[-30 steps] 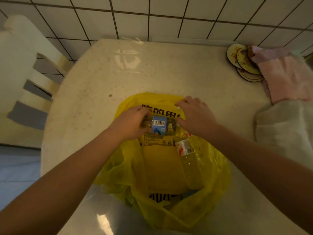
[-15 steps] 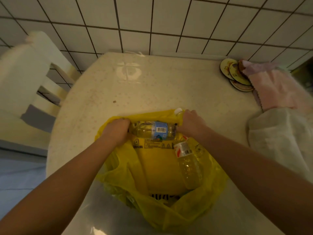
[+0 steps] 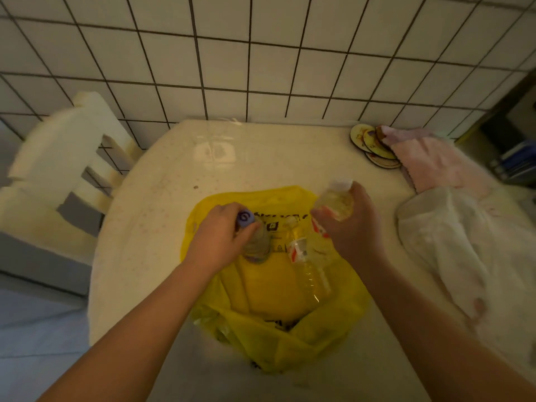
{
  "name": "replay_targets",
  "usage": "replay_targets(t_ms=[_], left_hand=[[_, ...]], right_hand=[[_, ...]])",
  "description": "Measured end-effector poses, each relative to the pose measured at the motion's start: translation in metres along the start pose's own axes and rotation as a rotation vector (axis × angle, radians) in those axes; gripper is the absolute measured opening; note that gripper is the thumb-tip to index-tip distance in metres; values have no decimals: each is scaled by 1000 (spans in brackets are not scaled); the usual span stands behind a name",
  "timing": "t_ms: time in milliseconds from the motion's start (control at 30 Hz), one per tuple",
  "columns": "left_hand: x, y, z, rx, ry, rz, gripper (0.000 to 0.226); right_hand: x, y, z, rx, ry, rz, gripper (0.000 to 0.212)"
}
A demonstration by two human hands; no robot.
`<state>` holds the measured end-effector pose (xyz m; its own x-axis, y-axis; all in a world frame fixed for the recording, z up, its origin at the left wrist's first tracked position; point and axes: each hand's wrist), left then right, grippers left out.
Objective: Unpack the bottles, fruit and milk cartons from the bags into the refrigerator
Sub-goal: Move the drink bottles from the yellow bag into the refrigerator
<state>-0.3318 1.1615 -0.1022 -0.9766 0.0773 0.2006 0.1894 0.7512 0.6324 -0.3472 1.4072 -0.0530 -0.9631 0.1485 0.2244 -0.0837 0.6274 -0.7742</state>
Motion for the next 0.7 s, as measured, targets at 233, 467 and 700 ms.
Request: replay_targets(t_ms=[233,467,700], left_hand=[[-58,59,-40,-165,255,22,39],[-136,119,-82,-193,439,126,33],[-253,147,-103,-155,446,111,23]], right_hand=[[-52,-54,-63,226,160,-116,49],[-131,-89,-106,709,129,-74,21],[-237,-98,-116,734,-50,-33,32]])
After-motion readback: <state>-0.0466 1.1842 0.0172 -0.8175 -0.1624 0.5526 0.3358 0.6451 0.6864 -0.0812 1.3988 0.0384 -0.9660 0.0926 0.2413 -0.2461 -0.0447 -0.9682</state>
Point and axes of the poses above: each hand's wrist, its own x-axis towards the middle knuckle, its own z-axis out of the palm, y = z × x, and after that the axes turned 3 degrees about z, right-handed
